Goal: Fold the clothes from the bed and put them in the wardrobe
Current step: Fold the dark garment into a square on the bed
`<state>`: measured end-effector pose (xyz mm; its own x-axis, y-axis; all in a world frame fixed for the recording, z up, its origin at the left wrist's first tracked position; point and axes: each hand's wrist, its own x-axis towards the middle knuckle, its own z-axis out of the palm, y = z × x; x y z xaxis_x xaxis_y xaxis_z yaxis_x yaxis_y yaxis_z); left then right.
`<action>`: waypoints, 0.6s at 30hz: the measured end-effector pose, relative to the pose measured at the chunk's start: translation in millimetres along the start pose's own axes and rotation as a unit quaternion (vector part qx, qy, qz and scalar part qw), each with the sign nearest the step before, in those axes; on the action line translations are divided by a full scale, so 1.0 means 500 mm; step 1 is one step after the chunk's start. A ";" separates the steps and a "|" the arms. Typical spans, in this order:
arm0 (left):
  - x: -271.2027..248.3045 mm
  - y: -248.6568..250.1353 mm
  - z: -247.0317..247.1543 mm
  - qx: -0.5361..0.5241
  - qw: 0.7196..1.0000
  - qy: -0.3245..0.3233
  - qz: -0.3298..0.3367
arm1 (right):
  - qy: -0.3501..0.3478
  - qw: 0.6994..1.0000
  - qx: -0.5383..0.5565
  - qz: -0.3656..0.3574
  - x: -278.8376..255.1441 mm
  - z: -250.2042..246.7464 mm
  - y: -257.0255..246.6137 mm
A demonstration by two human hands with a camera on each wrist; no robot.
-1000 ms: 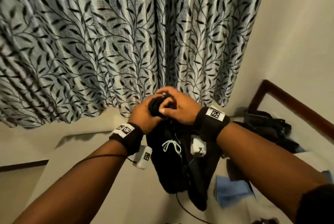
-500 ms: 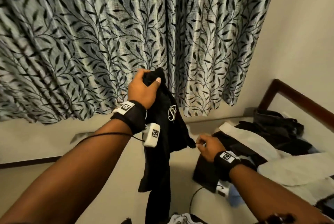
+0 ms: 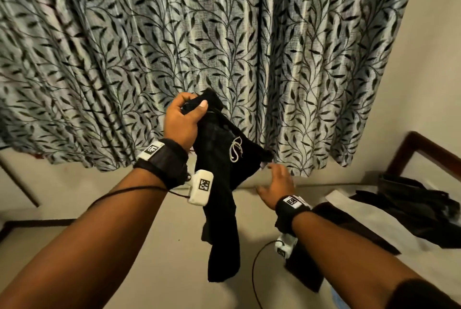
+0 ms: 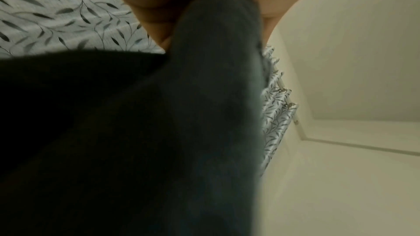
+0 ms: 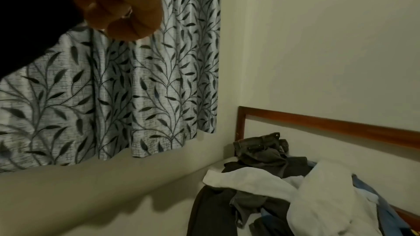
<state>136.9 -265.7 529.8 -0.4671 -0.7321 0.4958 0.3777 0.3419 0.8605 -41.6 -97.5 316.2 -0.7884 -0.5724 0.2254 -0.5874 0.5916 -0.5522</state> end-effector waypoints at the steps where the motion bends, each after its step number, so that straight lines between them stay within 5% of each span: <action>1: 0.001 0.007 -0.015 -0.009 1.000 -0.003 0.000 | 0.018 1.000 0.008 0.000 0.009 -0.008 -0.002; 6: -0.004 0.021 -0.058 0.005 0.997 -0.080 -0.001 | -0.003 0.997 0.045 -0.070 0.053 -0.050 -0.016; 12: -0.020 0.027 -0.080 0.008 0.998 -0.057 0.000 | -0.112 0.981 -0.110 -0.110 0.061 -0.070 -0.006; 14: -0.014 0.033 -0.109 0.108 0.992 -0.041 0.050 | -0.119 0.978 -0.095 -0.142 0.067 -0.110 0.009; 18: 0.004 0.046 -0.179 0.399 0.901 -0.092 0.140 | -0.081 0.977 -0.080 -0.179 0.113 -0.271 0.018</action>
<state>216.3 -311.9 540.0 -0.5959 -0.4654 0.6545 -0.1597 0.8674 0.4713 -116.4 -47.4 432.9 -0.4949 -0.8336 0.2454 -0.8520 0.4098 -0.3259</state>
